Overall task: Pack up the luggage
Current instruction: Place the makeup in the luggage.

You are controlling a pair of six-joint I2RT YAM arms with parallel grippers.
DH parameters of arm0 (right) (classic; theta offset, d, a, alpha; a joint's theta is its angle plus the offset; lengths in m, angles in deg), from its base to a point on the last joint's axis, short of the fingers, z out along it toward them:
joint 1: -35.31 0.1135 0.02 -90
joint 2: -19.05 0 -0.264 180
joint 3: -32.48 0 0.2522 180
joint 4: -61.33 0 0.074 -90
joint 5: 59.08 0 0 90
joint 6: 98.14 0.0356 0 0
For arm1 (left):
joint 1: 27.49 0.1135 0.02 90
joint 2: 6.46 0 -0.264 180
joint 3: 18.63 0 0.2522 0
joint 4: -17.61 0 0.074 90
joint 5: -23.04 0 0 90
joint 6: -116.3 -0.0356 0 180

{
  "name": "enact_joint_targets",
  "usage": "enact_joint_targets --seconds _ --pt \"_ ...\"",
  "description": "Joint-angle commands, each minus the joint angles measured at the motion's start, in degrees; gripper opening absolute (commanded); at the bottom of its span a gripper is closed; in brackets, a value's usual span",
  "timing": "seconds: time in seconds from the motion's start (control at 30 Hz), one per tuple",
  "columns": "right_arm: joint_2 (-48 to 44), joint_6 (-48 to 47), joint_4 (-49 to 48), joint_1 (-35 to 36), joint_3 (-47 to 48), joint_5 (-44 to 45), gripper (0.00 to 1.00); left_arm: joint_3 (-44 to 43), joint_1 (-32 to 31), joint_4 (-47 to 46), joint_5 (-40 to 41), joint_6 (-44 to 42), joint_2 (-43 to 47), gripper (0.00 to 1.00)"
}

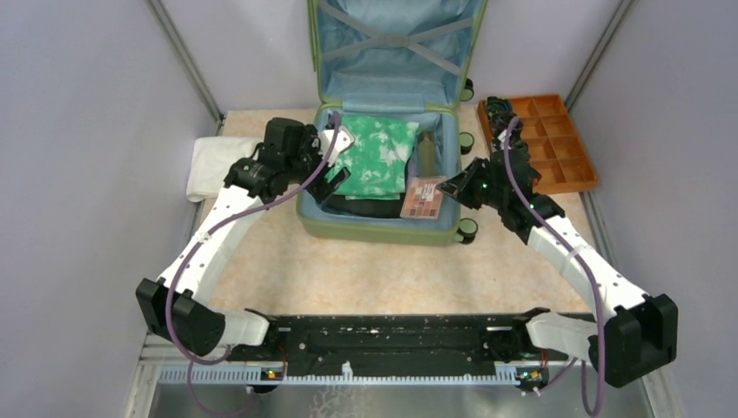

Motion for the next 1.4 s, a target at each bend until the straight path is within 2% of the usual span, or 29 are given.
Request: enact_joint_targets --seconds 0.0,0.2,0.57,0.63,0.73,0.8,0.93,1.03,1.23,1.3,1.37 --pt "4.2 -5.2 1.0 -1.8 4.3 -2.9 0.00 -1.1 2.1 -2.9 1.1 3.0 -0.9 0.99" --pt "12.6 -6.8 -2.1 -2.1 6.3 -3.8 0.00 -0.4 3.1 -5.2 2.9 3.9 -1.7 0.99" --pt "23.2 -12.6 -1.6 -2.5 11.9 -1.2 0.00 0.7 4.1 -6.8 5.2 4.6 -1.5 0.99" --pt "24.9 -14.0 -0.9 -2.6 13.4 -0.4 0.08 0.9 4.2 -6.9 5.4 4.9 -1.6 0.99" --pt "25.6 -14.5 -0.6 -2.6 14.4 2.1 0.14 0.9 4.5 -7.1 5.8 5.2 -2.2 0.99" --pt "26.1 -15.1 -0.5 -2.5 14.9 2.7 0.23 1.0 4.9 -7.4 6.2 5.6 -2.8 0.99" --pt "26.4 -17.4 3.1 -2.5 17.6 4.9 0.67 0.8 5.7 -7.4 6.7 6.0 -3.8 0.99" --pt "23.6 -18.3 4.1 -2.4 18.4 8.6 0.83 1.1 6.3 -7.8 7.0 6.1 -4.2 0.99" --pt "19.2 -20.1 9.4 -2.6 23.3 16.1 0.93 2.6 8.2 -11.0 8.2 6.8 -5.6 0.99" --pt "18.2 -20.2 10.2 -2.8 24.2 16.5 0.93 3.5 8.8 -12.3 8.2 6.9 -6.2 0.97" --pt "17.0 -20.2 10.4 -2.6 23.4 14.8 0.88 4.8 8.9 -13.5 8.5 6.6 -6.9 0.96"
